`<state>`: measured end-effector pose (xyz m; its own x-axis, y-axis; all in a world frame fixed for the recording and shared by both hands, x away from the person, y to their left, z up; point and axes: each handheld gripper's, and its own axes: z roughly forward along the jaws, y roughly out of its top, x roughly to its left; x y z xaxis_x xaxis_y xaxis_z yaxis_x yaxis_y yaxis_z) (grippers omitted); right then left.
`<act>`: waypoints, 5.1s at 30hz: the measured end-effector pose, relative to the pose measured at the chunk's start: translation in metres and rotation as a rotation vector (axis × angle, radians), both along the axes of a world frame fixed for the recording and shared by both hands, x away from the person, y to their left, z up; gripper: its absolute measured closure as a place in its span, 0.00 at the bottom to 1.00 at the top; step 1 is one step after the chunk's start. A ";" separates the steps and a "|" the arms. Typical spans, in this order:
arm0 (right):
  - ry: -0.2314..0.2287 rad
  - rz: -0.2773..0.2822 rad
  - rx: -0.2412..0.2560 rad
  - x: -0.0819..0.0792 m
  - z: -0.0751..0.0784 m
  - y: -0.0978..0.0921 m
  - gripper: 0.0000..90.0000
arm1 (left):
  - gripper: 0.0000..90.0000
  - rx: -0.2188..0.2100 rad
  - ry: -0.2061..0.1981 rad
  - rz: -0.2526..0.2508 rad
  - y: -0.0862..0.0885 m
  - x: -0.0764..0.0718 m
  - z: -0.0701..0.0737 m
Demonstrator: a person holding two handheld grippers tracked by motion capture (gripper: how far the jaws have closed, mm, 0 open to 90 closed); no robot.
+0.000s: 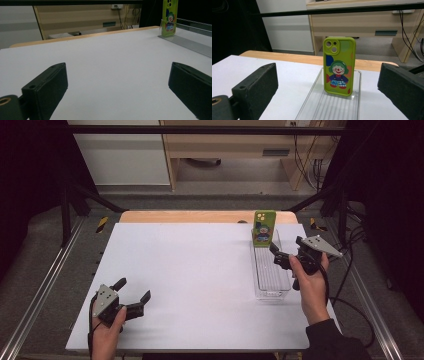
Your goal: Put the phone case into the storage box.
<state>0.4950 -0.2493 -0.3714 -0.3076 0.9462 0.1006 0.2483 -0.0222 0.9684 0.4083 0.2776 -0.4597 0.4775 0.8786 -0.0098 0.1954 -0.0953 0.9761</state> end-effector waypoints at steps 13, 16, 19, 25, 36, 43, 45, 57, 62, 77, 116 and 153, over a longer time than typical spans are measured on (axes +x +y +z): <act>-0.017 -0.004 0.011 -0.012 0.005 -0.014 0.03 | 0.02 0.000 0.005 -0.012 -0.001 -0.001 0.001; -0.016 -0.007 0.016 -0.015 0.005 -0.016 0.03 | 0.02 0.005 0.002 -0.016 0.000 -0.001 0.001; -0.020 -0.017 0.027 -0.017 0.005 -0.019 0.03 | 0.02 0.007 0.004 -0.016 0.000 -0.003 0.001; -0.021 -0.017 0.028 -0.020 0.003 -0.023 0.04 | 0.02 -0.002 0.000 -0.008 0.004 -0.004 0.002; -0.031 0.016 0.019 -0.033 -0.003 -0.025 0.04 | 0.02 -0.009 -0.003 -0.002 0.008 -0.007 0.002; -0.045 0.023 0.019 -0.041 -0.003 -0.029 0.04 | 0.02 -0.006 -0.005 -0.008 0.007 -0.007 0.003; -0.049 0.026 0.020 -0.043 -0.003 -0.031 0.04 | 0.02 -0.005 -0.005 -0.010 0.007 -0.007 0.003; -0.049 0.022 0.025 -0.057 -0.011 -0.044 0.03 | 0.02 0.001 -0.001 -0.022 0.006 -0.012 0.002; -0.051 0.023 0.029 -0.063 -0.016 -0.049 0.03 | 0.02 -0.005 -0.001 -0.017 0.010 -0.016 0.002; -0.068 0.019 0.029 -0.076 -0.023 -0.058 0.04 | 0.02 -0.019 0.001 -0.012 0.017 -0.025 0.002; -0.089 0.095 -0.021 -0.105 -0.064 -0.058 0.04 | 0.02 -0.018 0.013 -0.021 0.018 -0.028 0.000; -0.059 0.170 -0.059 -0.103 -0.092 -0.029 0.04 | 0.02 -0.023 0.001 -0.025 0.019 -0.028 0.000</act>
